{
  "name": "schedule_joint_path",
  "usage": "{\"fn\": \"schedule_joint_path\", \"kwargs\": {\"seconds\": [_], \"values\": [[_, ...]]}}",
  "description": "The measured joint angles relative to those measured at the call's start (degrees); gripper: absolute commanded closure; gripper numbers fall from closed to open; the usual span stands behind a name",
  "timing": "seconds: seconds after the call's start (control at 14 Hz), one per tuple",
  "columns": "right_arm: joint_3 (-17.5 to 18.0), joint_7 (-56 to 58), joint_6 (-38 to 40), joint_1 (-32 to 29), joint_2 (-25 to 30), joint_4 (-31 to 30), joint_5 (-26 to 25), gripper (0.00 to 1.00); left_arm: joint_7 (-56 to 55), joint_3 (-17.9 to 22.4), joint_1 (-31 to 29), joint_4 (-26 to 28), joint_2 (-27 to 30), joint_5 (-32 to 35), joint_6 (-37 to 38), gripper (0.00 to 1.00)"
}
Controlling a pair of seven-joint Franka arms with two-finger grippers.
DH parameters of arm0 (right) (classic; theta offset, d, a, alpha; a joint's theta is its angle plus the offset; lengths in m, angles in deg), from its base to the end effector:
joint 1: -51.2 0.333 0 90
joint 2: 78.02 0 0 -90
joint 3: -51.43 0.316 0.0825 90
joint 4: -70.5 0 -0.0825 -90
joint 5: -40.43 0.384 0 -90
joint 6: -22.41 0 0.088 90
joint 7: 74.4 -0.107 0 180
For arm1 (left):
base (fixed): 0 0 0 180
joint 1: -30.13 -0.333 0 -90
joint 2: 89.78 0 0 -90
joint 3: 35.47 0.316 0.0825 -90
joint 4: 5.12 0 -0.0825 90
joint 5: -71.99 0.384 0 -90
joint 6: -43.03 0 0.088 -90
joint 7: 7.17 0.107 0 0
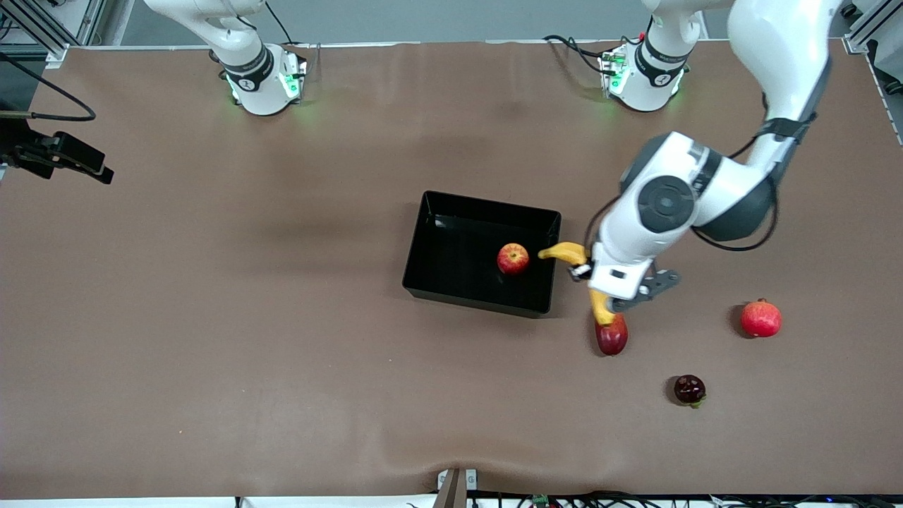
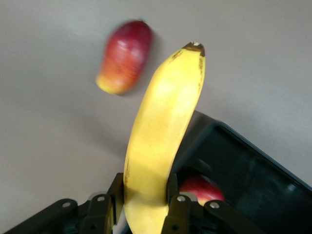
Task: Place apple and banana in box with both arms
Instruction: 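Lower the banana into the black box and open the left gripper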
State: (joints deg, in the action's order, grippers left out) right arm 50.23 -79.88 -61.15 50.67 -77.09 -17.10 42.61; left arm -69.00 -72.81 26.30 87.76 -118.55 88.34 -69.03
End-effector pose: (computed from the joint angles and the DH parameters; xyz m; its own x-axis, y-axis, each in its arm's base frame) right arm 0.5379 -0.0119 0.6434 0.9910 -0.1211 -0.0576 -0.1232 -0.9918 -0.0330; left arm 0.5907 -0.3034 0.3738 0.9071 0.4166 -0.0607 0.4155 -0.9091 -0.0305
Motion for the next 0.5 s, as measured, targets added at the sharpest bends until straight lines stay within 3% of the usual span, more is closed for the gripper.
{"fn": "schedule_joint_path", "kwargs": {"seconds": [0.5], "values": [[0.10, 0.00, 0.18, 0.18, 0.00, 0.00, 0.17, 0.00, -14.01, 0.34, 14.60, -5.05, -9.64, 0.07, -0.08, 1.00]]}}
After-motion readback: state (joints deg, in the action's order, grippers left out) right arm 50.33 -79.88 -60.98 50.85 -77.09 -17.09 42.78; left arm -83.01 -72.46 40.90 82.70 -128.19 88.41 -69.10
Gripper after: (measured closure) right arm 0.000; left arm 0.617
